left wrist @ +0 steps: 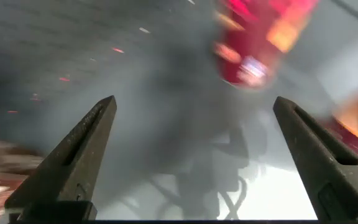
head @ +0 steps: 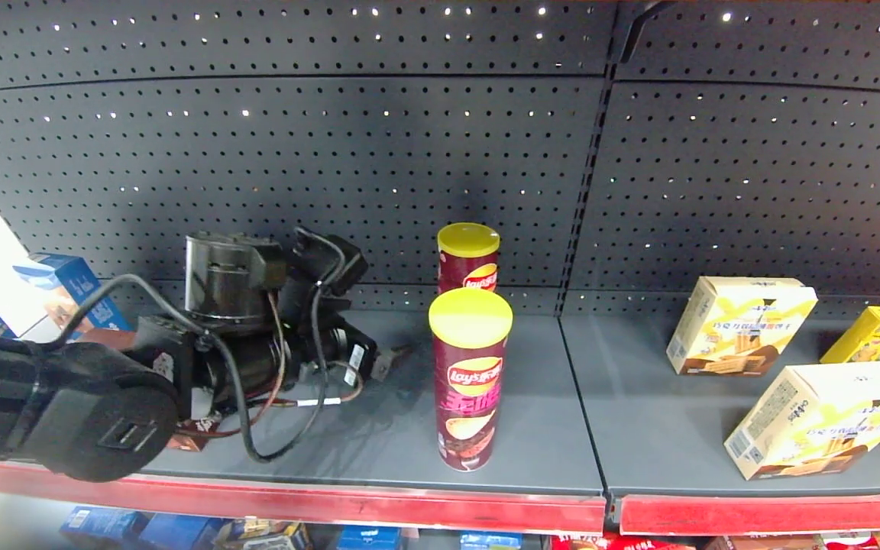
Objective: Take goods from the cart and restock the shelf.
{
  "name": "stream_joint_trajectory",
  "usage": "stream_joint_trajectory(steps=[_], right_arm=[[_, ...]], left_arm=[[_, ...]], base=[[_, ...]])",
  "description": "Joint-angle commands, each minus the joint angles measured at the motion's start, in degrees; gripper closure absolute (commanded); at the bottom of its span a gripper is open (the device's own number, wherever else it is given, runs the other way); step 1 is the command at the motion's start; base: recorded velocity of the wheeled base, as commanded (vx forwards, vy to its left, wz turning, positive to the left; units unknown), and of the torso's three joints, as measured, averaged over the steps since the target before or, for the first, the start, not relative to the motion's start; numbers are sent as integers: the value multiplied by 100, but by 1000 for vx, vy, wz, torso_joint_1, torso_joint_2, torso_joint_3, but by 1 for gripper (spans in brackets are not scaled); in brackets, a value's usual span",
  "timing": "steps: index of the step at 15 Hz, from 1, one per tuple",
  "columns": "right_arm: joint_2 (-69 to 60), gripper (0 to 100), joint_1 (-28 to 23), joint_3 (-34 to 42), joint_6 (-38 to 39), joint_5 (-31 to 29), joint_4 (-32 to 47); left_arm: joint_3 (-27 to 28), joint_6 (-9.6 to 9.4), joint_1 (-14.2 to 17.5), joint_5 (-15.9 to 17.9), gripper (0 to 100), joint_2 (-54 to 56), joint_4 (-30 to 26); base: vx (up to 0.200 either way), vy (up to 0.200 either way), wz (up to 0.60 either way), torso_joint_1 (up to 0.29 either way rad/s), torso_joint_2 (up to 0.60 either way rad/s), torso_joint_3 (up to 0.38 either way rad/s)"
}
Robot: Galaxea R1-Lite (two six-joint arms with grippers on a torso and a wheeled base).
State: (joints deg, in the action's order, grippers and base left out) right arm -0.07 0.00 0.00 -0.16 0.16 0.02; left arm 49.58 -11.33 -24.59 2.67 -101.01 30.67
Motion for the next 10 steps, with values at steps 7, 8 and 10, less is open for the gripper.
stream_joint_trajectory(steps=[7, 8, 10], right_arm=[[7, 0, 0, 0, -2, 2, 6], [7, 0, 0, 0, -2, 2, -2], [7, 0, 0, 0, -2, 2, -2]], left_arm=[[-748, 25, -20, -452, 0, 2235, -263], [-1012, 25, -11, -504, 0, 2613, -272], [-1416, 69, 376, -610, 0, 3325, -272]], base=[[0, 0, 0, 0, 0, 0], [0, 0, 0, 0, 0, 0], [0, 0, 0, 0, 0, 0]])
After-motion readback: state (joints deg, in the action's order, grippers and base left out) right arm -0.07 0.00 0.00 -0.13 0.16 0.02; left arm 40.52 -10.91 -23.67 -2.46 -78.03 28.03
